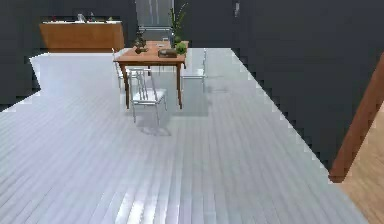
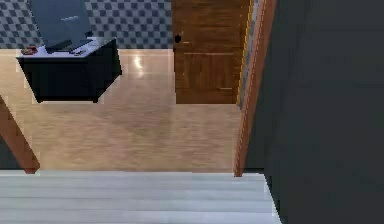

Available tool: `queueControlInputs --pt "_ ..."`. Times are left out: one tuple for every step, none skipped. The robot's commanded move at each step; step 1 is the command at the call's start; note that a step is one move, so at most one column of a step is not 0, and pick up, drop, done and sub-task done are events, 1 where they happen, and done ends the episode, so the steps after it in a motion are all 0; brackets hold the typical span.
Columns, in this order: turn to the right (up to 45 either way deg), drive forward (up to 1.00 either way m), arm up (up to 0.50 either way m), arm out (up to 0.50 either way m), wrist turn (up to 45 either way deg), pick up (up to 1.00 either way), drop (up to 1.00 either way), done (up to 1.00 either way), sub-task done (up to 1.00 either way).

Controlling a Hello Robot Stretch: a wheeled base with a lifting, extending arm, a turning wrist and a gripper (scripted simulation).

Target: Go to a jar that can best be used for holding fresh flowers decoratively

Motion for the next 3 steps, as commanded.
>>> queueControlInputs --pt "-30.0 0.0 0.0 0.0 0.0 0.0 0.0 0.0 0.0" --pt "0.0 1.0 0.0 0.0 0.0 0.0 0.0 0.0 0.0" --pt "0.0 1.0 0.0 0.0 0.0 0.0 0.0 0.0 0.0"
